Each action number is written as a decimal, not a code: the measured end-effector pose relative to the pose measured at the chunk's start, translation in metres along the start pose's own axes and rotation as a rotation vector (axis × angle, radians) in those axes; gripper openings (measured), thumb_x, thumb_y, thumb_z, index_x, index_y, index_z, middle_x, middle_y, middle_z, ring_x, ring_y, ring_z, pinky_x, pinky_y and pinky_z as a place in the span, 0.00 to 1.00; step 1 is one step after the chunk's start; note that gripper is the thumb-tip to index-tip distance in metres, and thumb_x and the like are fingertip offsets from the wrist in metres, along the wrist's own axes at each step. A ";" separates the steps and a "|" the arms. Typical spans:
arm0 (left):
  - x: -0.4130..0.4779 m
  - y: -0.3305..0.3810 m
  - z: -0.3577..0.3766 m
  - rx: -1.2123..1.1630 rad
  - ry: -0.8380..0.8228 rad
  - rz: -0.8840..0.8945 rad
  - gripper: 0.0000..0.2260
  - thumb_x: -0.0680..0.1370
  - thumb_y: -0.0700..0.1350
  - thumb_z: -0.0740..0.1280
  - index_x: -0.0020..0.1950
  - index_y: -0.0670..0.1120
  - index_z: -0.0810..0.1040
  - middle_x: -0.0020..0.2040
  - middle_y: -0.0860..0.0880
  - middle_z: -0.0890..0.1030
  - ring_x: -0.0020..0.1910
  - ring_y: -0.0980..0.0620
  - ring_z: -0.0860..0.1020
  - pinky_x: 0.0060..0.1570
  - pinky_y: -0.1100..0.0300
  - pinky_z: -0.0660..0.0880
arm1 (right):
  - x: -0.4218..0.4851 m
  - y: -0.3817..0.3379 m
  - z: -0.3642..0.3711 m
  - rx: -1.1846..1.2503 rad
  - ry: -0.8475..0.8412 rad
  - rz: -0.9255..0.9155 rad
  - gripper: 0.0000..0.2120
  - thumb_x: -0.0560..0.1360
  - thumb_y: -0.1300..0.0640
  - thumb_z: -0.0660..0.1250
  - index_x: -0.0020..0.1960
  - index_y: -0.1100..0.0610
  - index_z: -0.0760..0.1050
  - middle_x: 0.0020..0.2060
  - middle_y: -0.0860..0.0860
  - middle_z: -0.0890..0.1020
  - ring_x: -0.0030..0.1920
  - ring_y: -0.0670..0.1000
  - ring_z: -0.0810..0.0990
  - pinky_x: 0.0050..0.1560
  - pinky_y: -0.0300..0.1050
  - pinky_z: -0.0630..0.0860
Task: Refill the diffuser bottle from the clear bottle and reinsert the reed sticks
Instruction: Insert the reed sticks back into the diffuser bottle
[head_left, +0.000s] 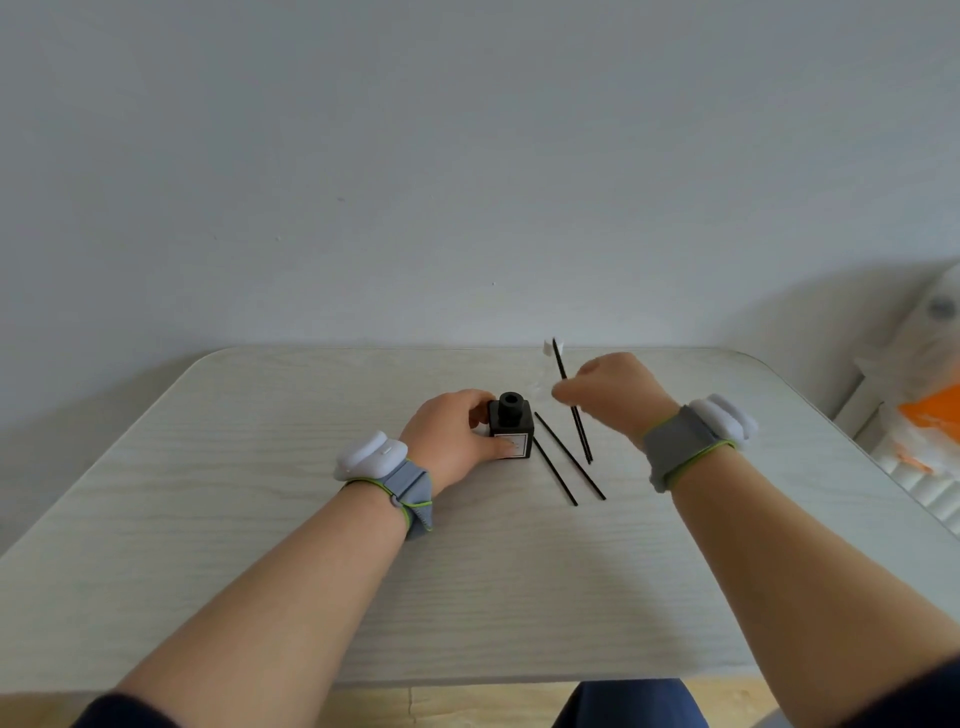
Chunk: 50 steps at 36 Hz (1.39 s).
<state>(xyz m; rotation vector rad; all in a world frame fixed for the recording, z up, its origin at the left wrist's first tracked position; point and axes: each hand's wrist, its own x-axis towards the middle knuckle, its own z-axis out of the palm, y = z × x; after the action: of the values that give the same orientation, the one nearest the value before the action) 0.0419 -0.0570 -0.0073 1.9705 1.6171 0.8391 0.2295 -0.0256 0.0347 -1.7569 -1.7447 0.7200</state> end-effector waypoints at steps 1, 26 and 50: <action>0.000 -0.001 0.000 -0.001 0.002 0.000 0.18 0.69 0.49 0.75 0.57 0.50 0.79 0.50 0.52 0.81 0.51 0.51 0.77 0.49 0.59 0.71 | -0.002 -0.005 -0.002 0.089 0.031 -0.025 0.06 0.66 0.57 0.67 0.34 0.57 0.70 0.32 0.55 0.67 0.34 0.51 0.65 0.36 0.45 0.62; 0.003 -0.001 0.000 0.027 -0.017 -0.014 0.19 0.68 0.51 0.74 0.56 0.48 0.79 0.51 0.49 0.82 0.52 0.50 0.78 0.54 0.54 0.74 | -0.007 -0.055 0.030 0.267 0.248 -0.315 0.08 0.67 0.61 0.67 0.32 0.57 0.68 0.25 0.48 0.67 0.27 0.46 0.63 0.30 0.39 0.63; 0.003 -0.001 0.000 0.018 -0.010 -0.017 0.20 0.67 0.50 0.76 0.57 0.48 0.79 0.52 0.49 0.81 0.53 0.50 0.77 0.53 0.56 0.73 | -0.009 -0.020 0.001 -0.035 0.103 -0.211 0.06 0.71 0.57 0.66 0.37 0.57 0.76 0.33 0.50 0.78 0.34 0.49 0.73 0.34 0.40 0.70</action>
<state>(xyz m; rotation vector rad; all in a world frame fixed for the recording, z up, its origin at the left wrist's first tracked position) 0.0414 -0.0543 -0.0073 1.9679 1.6388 0.8093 0.2145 -0.0346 0.0478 -1.5730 -1.8466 0.5037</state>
